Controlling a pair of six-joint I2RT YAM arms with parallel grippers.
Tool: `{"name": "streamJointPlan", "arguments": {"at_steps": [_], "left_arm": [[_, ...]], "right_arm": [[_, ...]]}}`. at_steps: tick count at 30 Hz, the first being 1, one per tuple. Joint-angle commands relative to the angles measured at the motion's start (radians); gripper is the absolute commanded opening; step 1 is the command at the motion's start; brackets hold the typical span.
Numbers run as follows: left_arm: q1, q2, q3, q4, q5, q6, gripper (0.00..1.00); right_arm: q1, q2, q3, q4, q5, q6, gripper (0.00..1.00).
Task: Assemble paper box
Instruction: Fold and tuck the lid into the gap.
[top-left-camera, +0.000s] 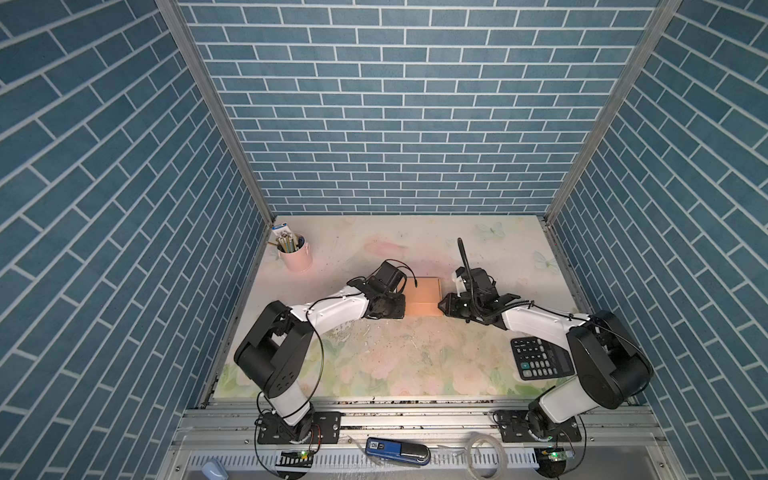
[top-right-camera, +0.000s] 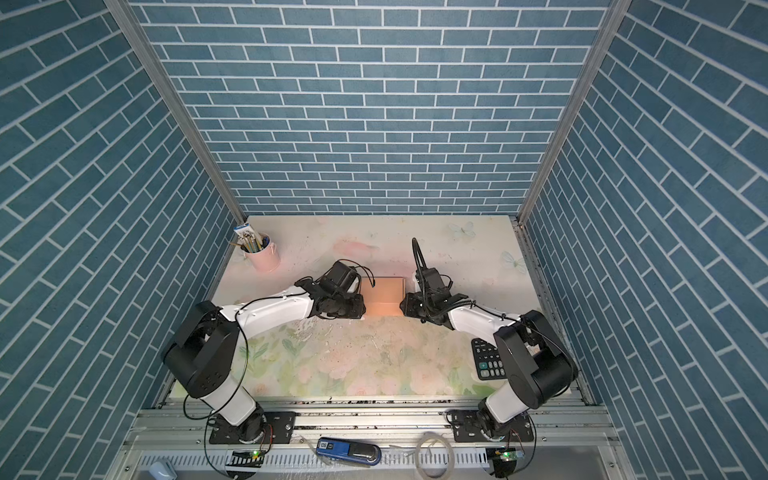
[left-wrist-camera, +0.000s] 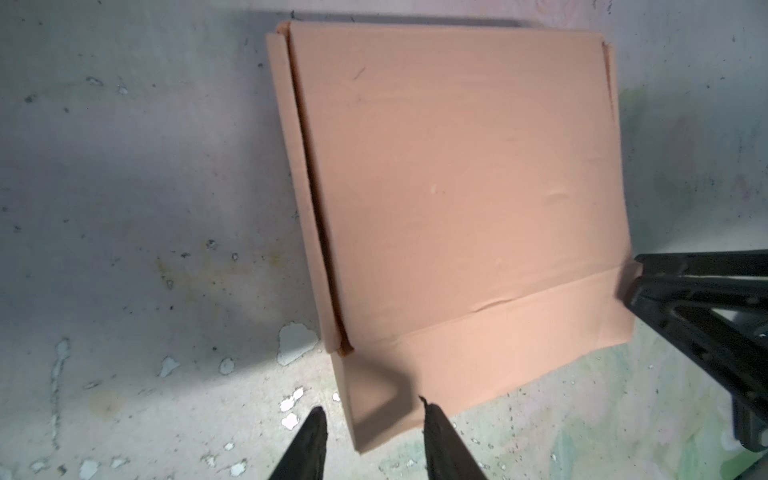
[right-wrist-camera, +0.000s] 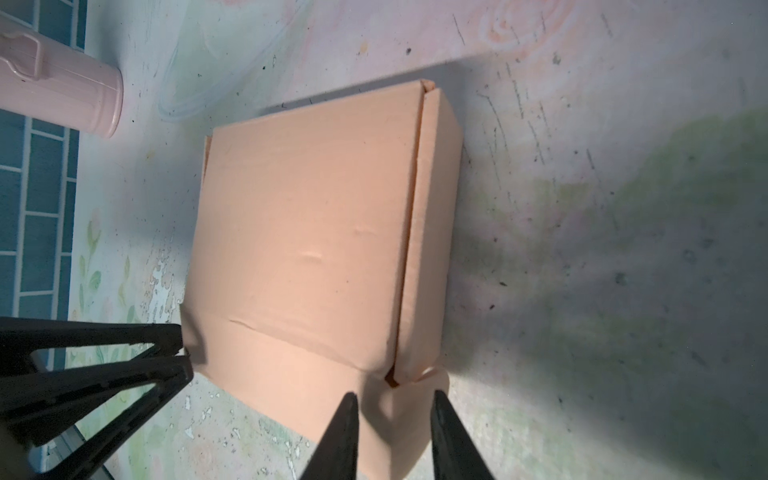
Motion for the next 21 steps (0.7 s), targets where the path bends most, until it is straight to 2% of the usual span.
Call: {"name": "streamJointPlan", "arguments": {"at_steps": [1, 21], "left_arm": [[-0.007, 0.012, 0.027, 0.011, 0.010, -0.003, 0.41], [-0.046, 0.032, 0.056, 0.026, 0.021, -0.018, 0.41]], "right_arm": [[0.007, 0.006, 0.018, 0.024, -0.010, 0.039, 0.30], [0.006, 0.005, 0.027, 0.047, -0.036, 0.075, 0.26]]}}
